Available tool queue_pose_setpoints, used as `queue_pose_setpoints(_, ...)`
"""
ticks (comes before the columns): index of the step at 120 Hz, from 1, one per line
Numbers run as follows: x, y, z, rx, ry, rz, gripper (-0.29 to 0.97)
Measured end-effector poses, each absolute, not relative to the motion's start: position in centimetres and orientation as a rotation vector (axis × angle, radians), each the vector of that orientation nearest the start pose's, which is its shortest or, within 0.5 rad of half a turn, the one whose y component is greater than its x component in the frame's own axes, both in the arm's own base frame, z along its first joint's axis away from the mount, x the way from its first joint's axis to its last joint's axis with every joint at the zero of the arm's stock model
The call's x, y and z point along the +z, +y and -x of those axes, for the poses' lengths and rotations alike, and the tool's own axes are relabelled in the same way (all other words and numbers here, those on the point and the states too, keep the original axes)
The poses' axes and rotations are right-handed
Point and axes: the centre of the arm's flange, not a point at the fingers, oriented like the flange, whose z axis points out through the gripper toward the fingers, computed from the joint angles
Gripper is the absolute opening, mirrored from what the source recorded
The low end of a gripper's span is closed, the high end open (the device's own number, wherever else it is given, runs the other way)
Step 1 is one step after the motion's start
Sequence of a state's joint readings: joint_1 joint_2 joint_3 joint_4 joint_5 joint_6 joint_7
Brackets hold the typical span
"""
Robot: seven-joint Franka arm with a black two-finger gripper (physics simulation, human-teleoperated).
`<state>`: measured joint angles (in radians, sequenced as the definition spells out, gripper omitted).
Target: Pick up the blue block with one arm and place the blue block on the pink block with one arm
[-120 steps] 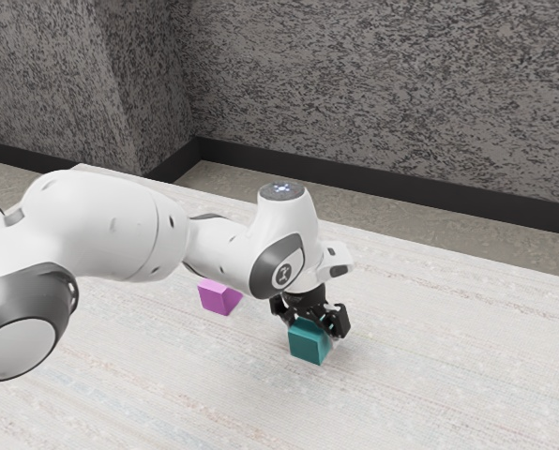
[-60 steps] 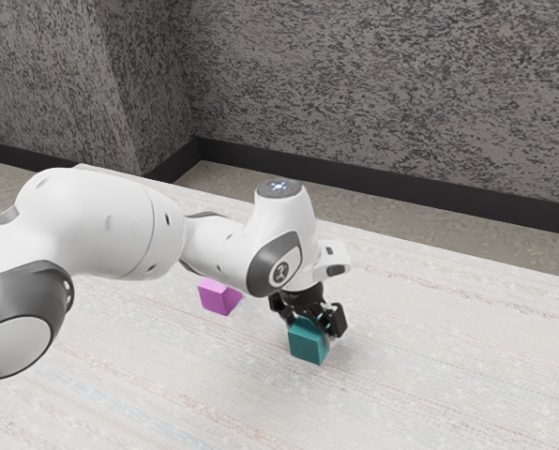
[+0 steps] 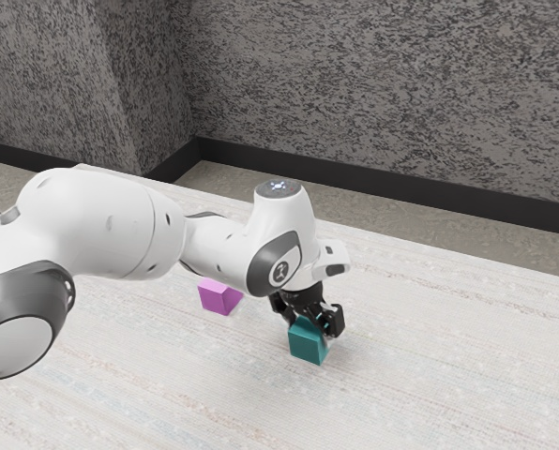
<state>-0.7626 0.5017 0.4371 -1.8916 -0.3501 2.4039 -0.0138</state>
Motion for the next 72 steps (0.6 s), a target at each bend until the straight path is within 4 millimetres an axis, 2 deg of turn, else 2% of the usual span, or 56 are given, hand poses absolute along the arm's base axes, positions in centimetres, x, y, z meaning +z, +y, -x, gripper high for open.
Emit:
queue_pose_setpoints(14,26.7,-22.3,-59.9,-0.112,0.183,3.184,0.33)
queue_pose_setpoints(41,27.1,-22.0,-60.1,-0.128,0.159,3.173,0.30)
queue_pose_setpoints(49,28.2,-21.6,-60.2,-0.153,0.141,3.174,0.29)
queue_pose_setpoints(59,30.7,-20.8,-60.5,-0.211,0.116,3.168,0.29)
queue_pose_setpoints(72,33.6,-18.1,-60.9,-0.270,0.051,3.154,0.28)
